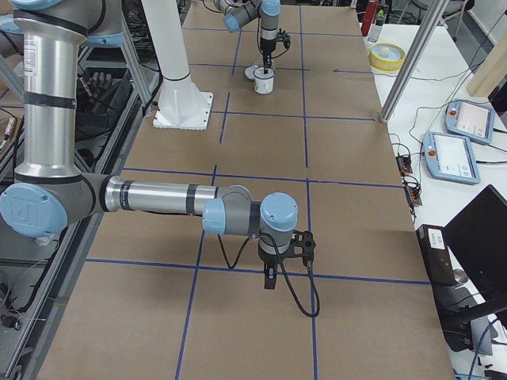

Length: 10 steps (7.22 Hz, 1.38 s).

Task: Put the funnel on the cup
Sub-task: 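Carry the glass funnel over the mug and lower it onto the rim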

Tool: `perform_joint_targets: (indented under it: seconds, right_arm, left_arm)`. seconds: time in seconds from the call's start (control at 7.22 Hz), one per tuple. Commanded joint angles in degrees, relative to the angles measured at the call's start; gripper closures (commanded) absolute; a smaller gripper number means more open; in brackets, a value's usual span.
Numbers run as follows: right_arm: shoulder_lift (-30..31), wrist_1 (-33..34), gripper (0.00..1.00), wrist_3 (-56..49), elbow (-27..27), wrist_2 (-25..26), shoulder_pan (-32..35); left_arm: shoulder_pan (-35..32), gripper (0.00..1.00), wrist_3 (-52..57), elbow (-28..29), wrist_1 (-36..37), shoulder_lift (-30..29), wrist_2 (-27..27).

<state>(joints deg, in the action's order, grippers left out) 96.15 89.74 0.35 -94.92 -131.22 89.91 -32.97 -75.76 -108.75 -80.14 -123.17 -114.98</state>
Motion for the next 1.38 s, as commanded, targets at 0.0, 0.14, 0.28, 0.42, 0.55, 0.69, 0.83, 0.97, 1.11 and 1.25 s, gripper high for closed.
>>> perform_joint_targets:
  seconds: [0.0, 0.14, 0.28, 0.42, 0.55, 0.69, 0.83, 0.97, 1.11, 1.25]
  right_arm:
    - [0.0, 0.0, 0.00, 0.0, 0.0, 0.0, 0.0]
    - [0.0, 0.0, 0.00, 0.0, 0.1, 0.0, 0.0]
    - [0.0, 0.0, 0.00, 0.0, 0.0, 0.0, 0.0]
    - [0.0, 0.0, 0.00, 0.0, 0.0, 0.0, 0.0]
    - [0.0, 0.0, 0.00, 0.0, 0.1, 0.0, 0.0]
    - [0.0, 0.0, 0.00, 0.0, 0.0, 0.0, 0.0]
    - [0.0, 0.0, 0.00, 0.0, 0.0, 0.0, 0.0]
    - [0.0, 0.0, 0.00, 0.0, 0.0, 0.0, 0.0]
    - [0.0, 0.0, 0.00, 0.0, 0.1, 0.0, 0.0]
    - [0.0, 0.0, 0.00, 0.0, 0.0, 0.0, 0.0]
  left_arm:
    - [0.9, 1.00, 0.0, 1.2, -0.2, 0.0, 0.0]
    - [1.0, 1.00, 0.0, 1.6, -0.6, 0.0, 0.0]
    - [1.0, 0.84, 0.0, 1.6, -0.7, 0.0, 0.0]
    - [1.0, 0.41, 0.0, 1.6, -0.7, 0.1, 0.0]
    - [1.0, 0.00, -0.2, 1.4, -0.6, 0.2, 0.0]
    - [0.9, 0.00, -0.3, 0.8, -0.6, 0.2, 0.1]
    - [0.3, 0.00, 0.0, -0.8, -0.6, 0.3, 0.2]
    - [-2.4, 0.00, 1.9, -4.5, -0.7, 1.8, 0.1]
    - [-7.0, 0.00, 12.5, -9.2, -0.6, 4.6, -0.3]
    - [-13.3, 0.00, 21.2, -12.9, -0.9, 9.2, -0.9]
